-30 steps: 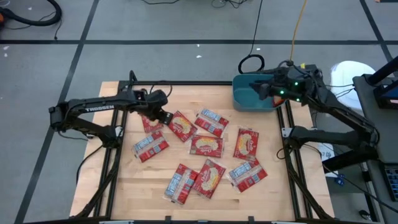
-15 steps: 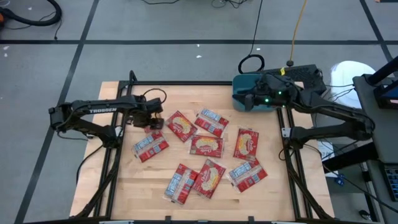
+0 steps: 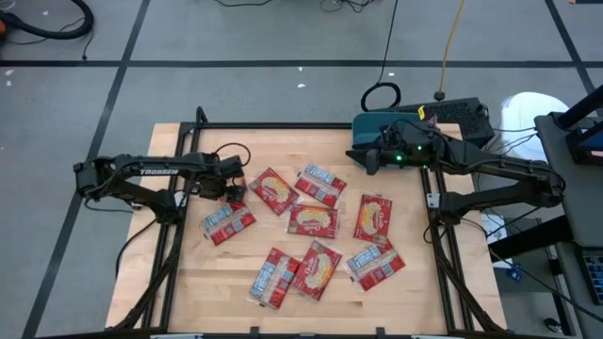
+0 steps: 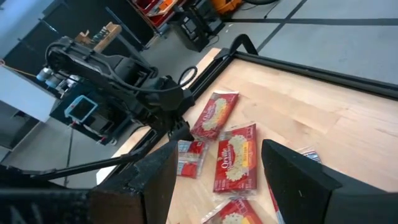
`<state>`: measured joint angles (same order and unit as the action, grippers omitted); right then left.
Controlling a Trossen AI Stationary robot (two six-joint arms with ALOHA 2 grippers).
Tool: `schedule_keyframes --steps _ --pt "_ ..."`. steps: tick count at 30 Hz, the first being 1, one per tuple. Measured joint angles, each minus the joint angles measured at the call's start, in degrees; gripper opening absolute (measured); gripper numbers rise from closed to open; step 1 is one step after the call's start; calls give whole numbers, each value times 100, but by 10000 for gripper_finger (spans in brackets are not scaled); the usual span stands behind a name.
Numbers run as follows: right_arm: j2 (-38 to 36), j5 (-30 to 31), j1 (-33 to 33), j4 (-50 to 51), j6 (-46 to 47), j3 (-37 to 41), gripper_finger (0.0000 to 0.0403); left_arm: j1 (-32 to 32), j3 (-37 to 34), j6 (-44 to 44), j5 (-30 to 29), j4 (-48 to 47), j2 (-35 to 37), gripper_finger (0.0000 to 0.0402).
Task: Sort popcorn bags into baskets
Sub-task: Put the popcorn bag into the blue bin
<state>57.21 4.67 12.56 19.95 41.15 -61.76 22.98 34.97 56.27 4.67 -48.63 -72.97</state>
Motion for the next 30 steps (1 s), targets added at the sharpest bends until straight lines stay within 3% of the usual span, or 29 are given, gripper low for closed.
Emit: schedule_keyframes --steps 8,18,30 --pt "-6 20 7 -3 -109 0 226 350 -663 82 21 839 39 199" --pt "-4 286 11 1 -273 0 226 486 -551 -952 -184 806 5 13" --pt "-4 468 11 -1 -136 0 226 486 319 -1127 -423 744 -11 3"
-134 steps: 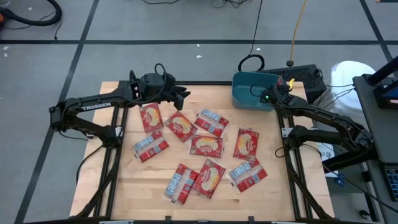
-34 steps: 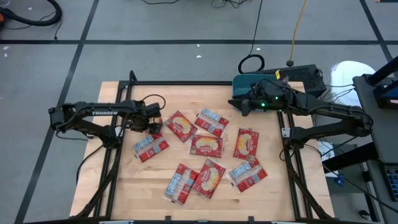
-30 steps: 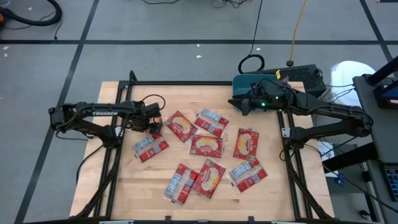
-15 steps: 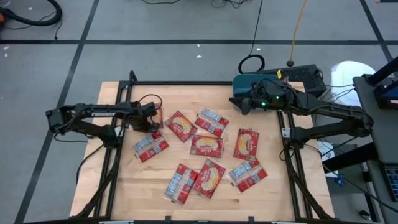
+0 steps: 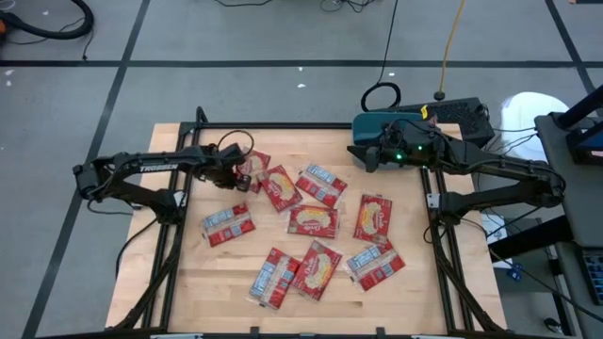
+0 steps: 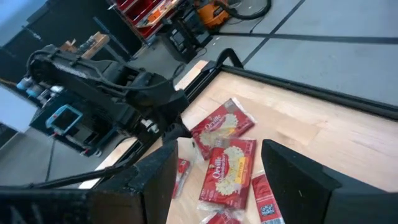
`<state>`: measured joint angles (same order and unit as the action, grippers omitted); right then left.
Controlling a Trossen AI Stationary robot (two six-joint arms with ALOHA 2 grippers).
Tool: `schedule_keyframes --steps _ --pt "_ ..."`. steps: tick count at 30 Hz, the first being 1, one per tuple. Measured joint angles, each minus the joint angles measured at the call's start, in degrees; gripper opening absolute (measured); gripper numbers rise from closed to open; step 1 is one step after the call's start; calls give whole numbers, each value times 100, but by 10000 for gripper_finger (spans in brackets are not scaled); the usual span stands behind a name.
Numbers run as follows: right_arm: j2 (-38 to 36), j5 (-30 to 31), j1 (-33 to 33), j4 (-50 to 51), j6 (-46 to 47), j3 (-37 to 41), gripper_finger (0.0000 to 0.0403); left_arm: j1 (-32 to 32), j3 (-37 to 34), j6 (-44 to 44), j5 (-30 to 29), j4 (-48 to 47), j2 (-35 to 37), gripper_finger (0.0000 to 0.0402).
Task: Sort popcorn bags into baskets
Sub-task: Put the popcorn bag into the blue bin
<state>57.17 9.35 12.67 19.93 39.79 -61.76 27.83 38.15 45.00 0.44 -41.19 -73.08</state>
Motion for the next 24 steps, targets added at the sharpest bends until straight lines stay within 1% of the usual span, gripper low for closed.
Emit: schedule_keyframes --steps 4,8,11,18,24 --pt "0 130 0 1 2 0 226 0 394 -349 -263 -283 2 2" --pt "0 135 9 1 -86 2 226 0 841 -992 -618 -601 3 1" --pt "0 128 9 1 -149 2 226 0 1169 -1565 -771 -707 7 1" --pt "18 131 9 2 -166 4 226 -33 1698 -2544 -901 -756 7 1" --pt "77 118 9 3 -119 6 226 -207 2092 -3479 -949 -825 9 1"
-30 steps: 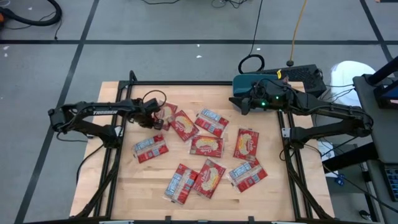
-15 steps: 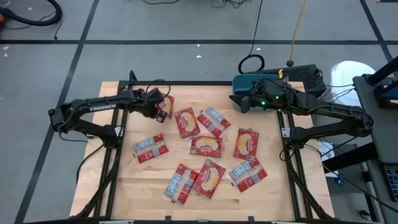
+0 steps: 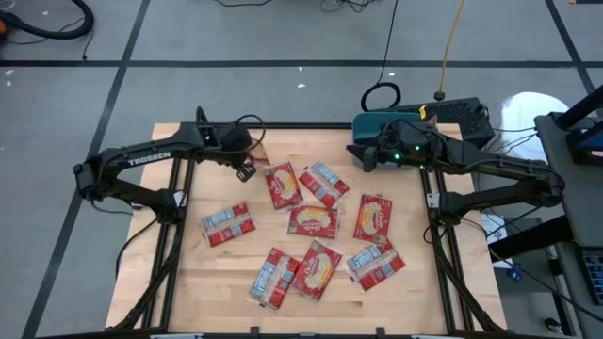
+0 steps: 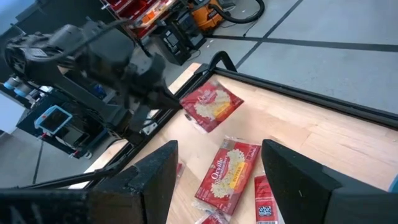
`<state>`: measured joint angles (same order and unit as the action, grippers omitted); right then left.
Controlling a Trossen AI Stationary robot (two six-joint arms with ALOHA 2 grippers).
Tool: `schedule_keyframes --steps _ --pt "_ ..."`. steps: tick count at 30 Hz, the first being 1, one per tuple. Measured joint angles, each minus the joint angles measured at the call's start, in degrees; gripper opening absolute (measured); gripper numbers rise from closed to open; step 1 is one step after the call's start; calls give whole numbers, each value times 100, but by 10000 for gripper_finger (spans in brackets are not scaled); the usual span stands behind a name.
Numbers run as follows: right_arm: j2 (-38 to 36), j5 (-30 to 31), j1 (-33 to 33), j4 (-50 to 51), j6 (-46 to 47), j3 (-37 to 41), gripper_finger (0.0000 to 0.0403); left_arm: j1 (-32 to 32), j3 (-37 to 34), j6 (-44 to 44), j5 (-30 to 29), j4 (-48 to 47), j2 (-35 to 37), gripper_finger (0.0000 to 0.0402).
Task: Sort popcorn bags into baskets
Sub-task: Put the popcorn bag into the blue bin
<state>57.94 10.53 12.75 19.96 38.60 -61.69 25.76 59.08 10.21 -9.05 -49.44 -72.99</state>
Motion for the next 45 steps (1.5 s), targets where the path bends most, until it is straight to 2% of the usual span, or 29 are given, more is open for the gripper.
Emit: schedule_keyframes --steps 6,12,17,22,31,45 --pt "122 -21 -22 -96 218 3 226 -304 366 -960 -4 -17 2 0" --pt "414 -276 -37 -1222 211 5 226 -697 745 -1865 -41 -6 4 0" --pt "850 -486 -37 -1941 281 -78 226 -1001 989 -2340 -366 -2 4 0" --pt "1389 -797 27 -1958 321 -487 226 -1284 1180 -2889 -516 33 7 0" --pt "2129 -1754 416 -1901 221 -1251 226 -1755 1386 -3525 -762 539 7 0" --pt "2009 -2137 758 -1776 -55 -1302 226 -2210 1577 -4312 -759 1065 9 1"
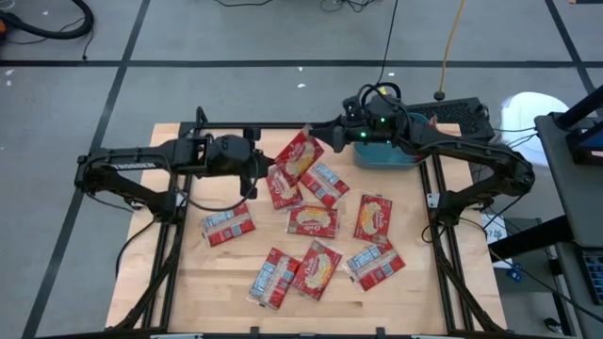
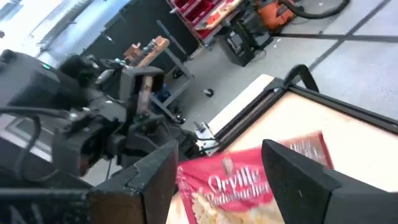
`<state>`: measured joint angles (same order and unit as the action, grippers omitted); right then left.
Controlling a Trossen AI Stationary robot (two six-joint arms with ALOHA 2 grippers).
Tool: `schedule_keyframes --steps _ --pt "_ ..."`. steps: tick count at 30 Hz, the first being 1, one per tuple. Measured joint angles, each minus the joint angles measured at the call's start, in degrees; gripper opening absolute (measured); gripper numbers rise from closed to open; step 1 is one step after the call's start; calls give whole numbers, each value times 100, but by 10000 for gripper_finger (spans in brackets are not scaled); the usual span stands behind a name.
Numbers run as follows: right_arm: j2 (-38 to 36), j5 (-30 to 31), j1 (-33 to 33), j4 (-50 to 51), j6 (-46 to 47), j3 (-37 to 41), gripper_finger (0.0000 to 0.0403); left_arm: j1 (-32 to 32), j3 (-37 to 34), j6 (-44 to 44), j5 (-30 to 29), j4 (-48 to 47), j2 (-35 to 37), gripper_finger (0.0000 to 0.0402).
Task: Sort popcorn bags into baskets
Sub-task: Put the popcorn bag into the blue bin
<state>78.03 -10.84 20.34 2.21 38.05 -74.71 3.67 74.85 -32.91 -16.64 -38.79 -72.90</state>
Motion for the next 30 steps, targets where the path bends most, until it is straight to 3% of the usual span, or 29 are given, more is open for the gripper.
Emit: schedule_keyframes --steps 17,26,30 --pt "-298 -587 11 1310 -895 2 230 -452 0 -185 -482 8 -2 1" --pt "-289 -590 46 1478 -1593 11 298 -786 -4 -299 -779 9 -2 1" --pt "-289 -767 170 1634 -1830 47 310 -954 -7 -345 -1020 190 -2 1"
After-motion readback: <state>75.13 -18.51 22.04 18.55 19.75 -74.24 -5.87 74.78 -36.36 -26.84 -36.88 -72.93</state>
